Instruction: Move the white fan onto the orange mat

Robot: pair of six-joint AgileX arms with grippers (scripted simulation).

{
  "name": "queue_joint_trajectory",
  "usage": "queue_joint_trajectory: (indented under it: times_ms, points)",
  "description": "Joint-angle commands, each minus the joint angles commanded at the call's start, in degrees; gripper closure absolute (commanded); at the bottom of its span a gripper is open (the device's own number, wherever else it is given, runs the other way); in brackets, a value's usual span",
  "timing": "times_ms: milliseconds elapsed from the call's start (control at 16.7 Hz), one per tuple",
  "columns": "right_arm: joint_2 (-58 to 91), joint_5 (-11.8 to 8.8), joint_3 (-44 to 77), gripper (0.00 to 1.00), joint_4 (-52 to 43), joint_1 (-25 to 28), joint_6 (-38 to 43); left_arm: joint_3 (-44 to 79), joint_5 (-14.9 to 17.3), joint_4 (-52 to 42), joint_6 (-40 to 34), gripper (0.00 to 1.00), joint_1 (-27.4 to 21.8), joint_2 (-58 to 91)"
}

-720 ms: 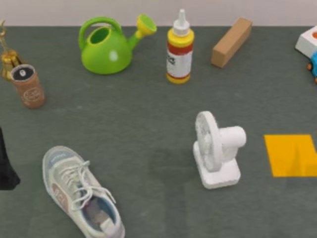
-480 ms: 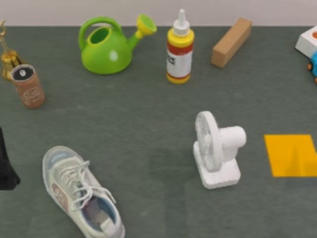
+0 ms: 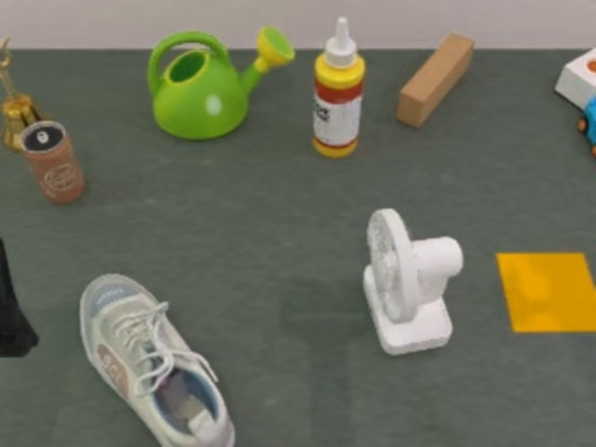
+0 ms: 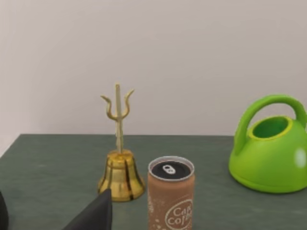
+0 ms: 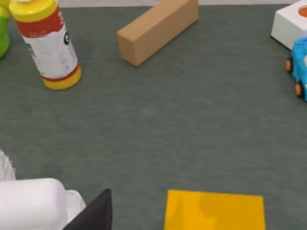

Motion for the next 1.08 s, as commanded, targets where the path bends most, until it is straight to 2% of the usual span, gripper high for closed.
queue_joint_trajectory:
  times_ms: [660, 900, 1080]
  points:
    - [63.22, -0.05, 59.12, 0.00, -41.60, 19.12, 14.05, 0.00, 0.00, 0.00, 0.00, 0.00, 0.00, 0.00]
    - [79.37, -0.08, 74.12, 0.00, -52.10, 23.92, 17.43, 0.00, 0.00, 0.00, 0.00, 0.00, 0.00, 0.00]
    - [85.91, -0.08, 80.03, 0.00, -56.64, 25.96, 18.77, 0.00, 0.00, 0.00, 0.00, 0.00, 0.00, 0.00]
